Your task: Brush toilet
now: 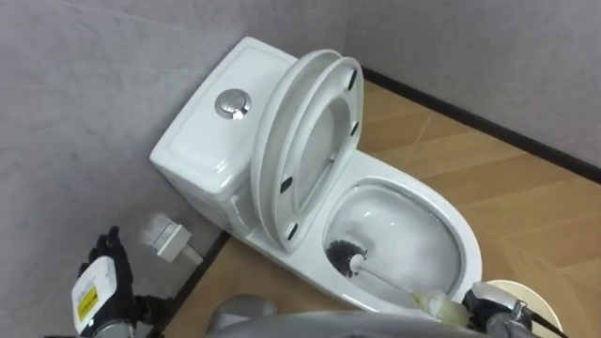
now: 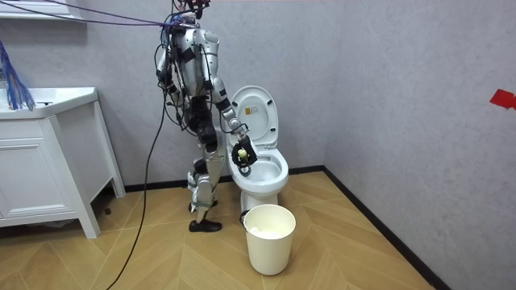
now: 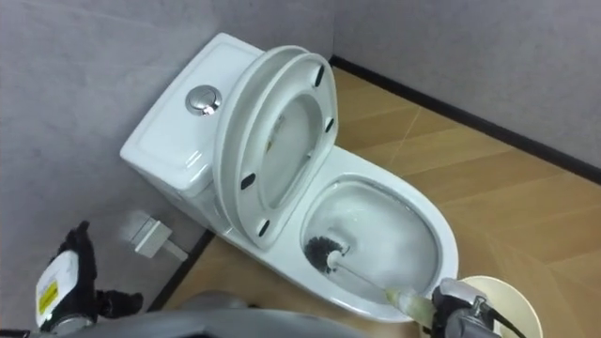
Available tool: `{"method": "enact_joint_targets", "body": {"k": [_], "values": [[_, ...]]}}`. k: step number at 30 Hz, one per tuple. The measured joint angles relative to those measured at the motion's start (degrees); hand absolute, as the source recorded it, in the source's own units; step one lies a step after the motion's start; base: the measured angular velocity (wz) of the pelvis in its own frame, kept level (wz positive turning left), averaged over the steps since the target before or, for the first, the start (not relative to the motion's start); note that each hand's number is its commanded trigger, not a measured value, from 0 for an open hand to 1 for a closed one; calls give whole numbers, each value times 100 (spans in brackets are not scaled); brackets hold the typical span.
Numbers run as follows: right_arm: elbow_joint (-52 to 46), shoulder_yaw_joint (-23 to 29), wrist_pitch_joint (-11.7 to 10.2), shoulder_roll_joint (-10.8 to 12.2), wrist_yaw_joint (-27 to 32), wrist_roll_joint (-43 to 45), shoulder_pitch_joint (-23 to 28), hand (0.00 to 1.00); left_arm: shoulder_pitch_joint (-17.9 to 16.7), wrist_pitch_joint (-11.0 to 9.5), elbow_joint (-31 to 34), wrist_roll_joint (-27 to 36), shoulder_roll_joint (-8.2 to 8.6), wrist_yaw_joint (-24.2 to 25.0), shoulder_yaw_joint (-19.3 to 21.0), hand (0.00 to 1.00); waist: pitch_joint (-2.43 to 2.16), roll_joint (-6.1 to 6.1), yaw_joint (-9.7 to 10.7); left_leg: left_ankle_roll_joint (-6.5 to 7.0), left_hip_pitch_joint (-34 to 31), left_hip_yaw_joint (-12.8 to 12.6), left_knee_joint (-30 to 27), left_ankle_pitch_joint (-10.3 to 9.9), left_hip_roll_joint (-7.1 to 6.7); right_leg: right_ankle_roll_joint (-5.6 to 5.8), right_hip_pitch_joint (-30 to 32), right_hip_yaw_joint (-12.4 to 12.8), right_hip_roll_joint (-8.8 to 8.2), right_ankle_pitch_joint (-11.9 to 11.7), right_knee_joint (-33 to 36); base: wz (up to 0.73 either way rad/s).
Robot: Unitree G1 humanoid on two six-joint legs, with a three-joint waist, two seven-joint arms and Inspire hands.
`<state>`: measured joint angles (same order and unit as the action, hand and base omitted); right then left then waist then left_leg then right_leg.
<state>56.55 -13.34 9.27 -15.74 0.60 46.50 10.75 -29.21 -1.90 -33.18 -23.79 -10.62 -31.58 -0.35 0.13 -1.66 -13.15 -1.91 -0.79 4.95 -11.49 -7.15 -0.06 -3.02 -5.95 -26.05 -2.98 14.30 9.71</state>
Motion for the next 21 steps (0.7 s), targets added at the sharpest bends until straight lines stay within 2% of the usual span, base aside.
{"method": "enact_joint_targets", "body": {"k": [2,5,8,9,11,13,14,17,21], "values": [[105,2,-4,15,5,-311,39,100,-28,18,-131,232,53,68,159,0,6,6,3,0,45,-11,7,0,-13,10,-43,-3,-11,23,2,4],[129,99,-32,78,16,-710,134,100,-46,69,-441,515,65,235,168,0,4,13,44,0,38,5,3,0,-15,9,-53,-23,-11,28,-6,0],[150,152,-116,106,52,-1204,240,100,-42,176,-787,626,93,492,178,0,8,30,149,-1,59,-22,-10,-1,-28,14,-92,-50,-26,33,-10,2],[144,310,-169,127,64,-1361,279,100,-42,218,-918,622,138,602,205,0,-2,22,205,-1,68,-49,-9,-1,-34,26,-100,-49,-35,44,-5,0],[149,666,-226,182,171,-1609,318,100,-23,277,-1180,667,240,710,257,0,0,64,283,-1,150,-146,45,-1,-31,41,-140,5,-38,55,0,-7],[291,993,-358,266,445,-2026,294,100,46,330,-1663,919,308,848,282,0,4,91,383,-1,261,-297,95,-1,-16,47,-168,162,-40,59,12,-29],[327,1031,-392,275,506,-2129,277,100,65,333,-1763,978,319,881,303,0,4,89,397,0,282,-349,96,-1,-12,46,-169,201,-40,58,13,-33],[400,1173,-487,317,818,-2649,275,100,221,414,-2033,1135,373,1020,481,0,7,87,610,-5,370,-467,100,-35,7,47,-227,276,-35,57,16,-14],[587,1383,-556,516,1258,-2868,305,100,529,438,-2241,1157,397,1083,618,0,9,101,838,-10,454,-724,118,-54,49,40,-214,545,-1,55,11,-26]]}}
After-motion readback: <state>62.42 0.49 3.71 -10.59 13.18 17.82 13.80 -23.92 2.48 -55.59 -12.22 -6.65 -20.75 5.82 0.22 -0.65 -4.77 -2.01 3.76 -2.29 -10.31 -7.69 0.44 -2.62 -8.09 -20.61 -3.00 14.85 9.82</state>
